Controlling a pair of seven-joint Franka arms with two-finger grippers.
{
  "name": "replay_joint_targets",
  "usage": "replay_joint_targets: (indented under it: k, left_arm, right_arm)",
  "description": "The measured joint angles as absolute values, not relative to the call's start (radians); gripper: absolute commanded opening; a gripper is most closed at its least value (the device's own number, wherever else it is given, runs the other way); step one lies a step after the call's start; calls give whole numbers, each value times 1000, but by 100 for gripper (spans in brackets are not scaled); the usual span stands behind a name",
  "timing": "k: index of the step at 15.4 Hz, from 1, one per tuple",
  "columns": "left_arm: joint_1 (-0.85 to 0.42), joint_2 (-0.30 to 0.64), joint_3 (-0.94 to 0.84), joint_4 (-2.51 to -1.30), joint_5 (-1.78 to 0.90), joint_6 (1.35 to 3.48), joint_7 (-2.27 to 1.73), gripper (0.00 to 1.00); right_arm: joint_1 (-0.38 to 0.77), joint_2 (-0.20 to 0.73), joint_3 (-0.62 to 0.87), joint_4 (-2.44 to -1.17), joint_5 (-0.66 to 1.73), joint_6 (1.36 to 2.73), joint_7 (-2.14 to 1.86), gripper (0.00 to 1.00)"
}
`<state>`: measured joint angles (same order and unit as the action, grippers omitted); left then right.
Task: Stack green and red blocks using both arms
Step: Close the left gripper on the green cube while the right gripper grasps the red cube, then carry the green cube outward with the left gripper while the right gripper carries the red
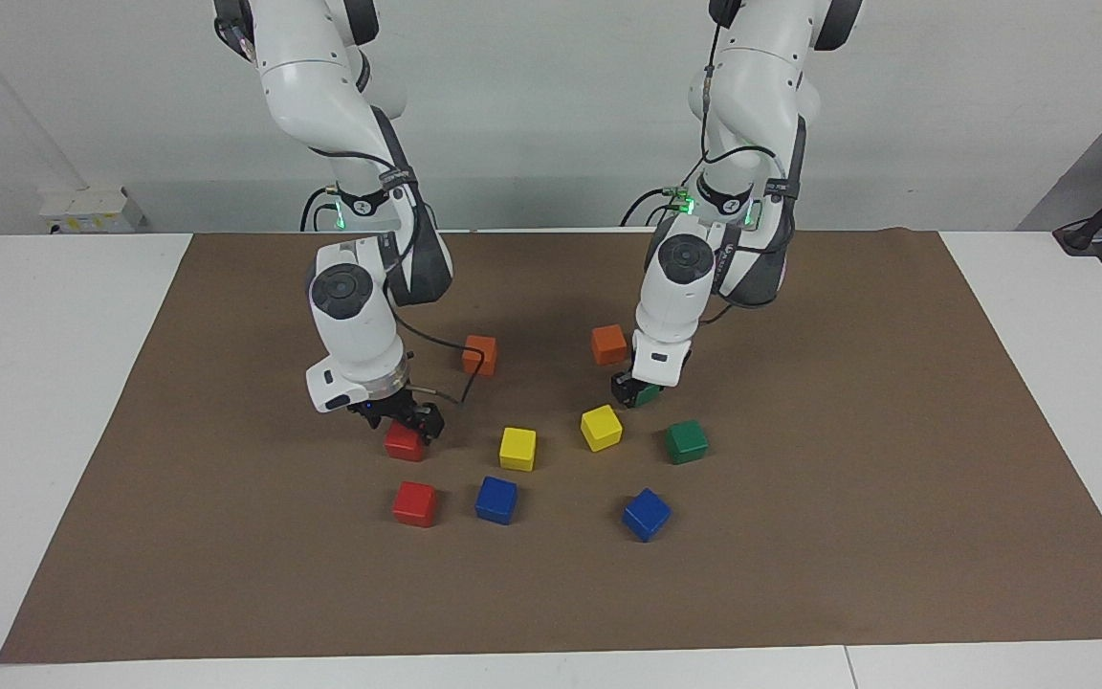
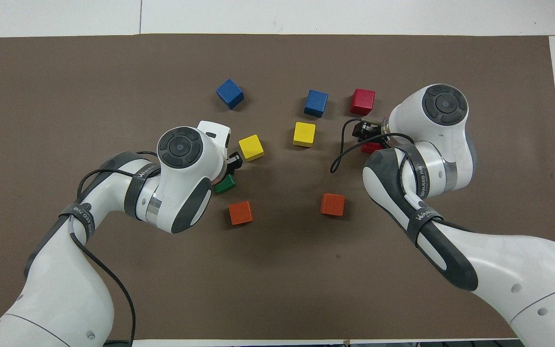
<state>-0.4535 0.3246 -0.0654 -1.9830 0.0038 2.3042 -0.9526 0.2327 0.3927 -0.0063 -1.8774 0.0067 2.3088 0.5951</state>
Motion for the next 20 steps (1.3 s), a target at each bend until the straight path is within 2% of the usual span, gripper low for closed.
replay_joint_targets:
  k: [2, 3, 7, 11, 14, 17, 20]
  left_arm:
    - [-433, 297, -53, -1961, 6, 2221, -891, 0]
    - [-402, 270, -49, -1946, 7, 2162, -826, 0]
    - [-161, 175, -37, -1874, 10, 1991, -415, 0]
    - [65, 207, -34, -1862, 7, 2079, -7, 0]
    - [85, 285, -40, -1864, 7, 2170, 26, 0]
    - [88, 336, -43, -1864, 7, 2207, 25, 0]
    - [91, 349, -42, -1873, 7, 2248, 25, 0]
  right_arm:
    - [233, 402, -6, -1877, 7, 2322, 595, 29]
    - [233, 405, -6, -1877, 7, 2326, 595, 3]
    - [233, 406, -6, -1877, 7, 2328, 596, 0]
    - [224, 404, -13, -1864, 0, 2315, 576, 0]
    - [166, 373, -18, -1854, -4, 2269, 401, 0]
    - [51, 308, -21, -1885, -4, 2237, 154, 0]
    - [-51, 267, -22, -1985, -4, 2320, -18, 0]
